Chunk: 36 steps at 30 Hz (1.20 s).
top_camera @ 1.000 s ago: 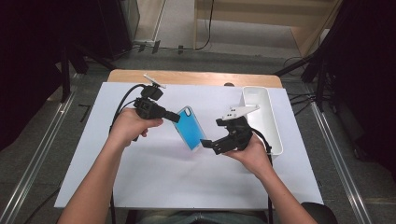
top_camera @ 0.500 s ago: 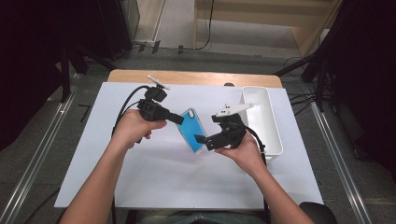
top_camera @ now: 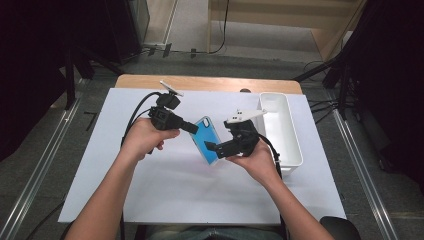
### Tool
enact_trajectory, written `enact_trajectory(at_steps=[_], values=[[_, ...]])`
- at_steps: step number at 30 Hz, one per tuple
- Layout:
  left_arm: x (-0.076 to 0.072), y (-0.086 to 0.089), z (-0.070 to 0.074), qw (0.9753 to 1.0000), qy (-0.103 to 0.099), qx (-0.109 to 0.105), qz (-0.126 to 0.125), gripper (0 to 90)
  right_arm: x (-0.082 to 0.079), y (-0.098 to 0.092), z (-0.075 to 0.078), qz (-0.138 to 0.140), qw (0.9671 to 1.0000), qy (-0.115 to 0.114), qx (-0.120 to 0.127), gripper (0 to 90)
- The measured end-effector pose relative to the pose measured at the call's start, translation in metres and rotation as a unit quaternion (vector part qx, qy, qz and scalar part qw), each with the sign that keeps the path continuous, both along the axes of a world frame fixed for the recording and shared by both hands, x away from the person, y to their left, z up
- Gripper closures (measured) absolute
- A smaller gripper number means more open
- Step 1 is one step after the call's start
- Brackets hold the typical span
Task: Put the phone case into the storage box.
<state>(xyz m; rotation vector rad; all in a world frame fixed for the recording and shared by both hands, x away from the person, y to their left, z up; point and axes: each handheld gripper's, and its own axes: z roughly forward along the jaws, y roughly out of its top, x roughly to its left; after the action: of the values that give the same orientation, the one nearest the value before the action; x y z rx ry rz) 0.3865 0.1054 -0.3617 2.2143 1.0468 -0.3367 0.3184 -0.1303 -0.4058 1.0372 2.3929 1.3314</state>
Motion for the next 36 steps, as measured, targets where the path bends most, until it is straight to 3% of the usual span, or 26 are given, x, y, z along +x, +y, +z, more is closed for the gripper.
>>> enact_trajectory(at_steps=[23, 36], values=[[-0.003, -0.004, 0.004, 1.0, 0.002, -0.005, 0.003, 80.0, 0.007, 0.02, -0.004, 0.001, 1.0, 0.001, -0.006, 0.4], [-0.004, -0.006, 0.005, 0.9998, 0.01, -0.011, 0.011, 80.0, 0.008, 0.027, -0.007, -0.004, 0.9999, -0.01, -0.01, 0.4]])
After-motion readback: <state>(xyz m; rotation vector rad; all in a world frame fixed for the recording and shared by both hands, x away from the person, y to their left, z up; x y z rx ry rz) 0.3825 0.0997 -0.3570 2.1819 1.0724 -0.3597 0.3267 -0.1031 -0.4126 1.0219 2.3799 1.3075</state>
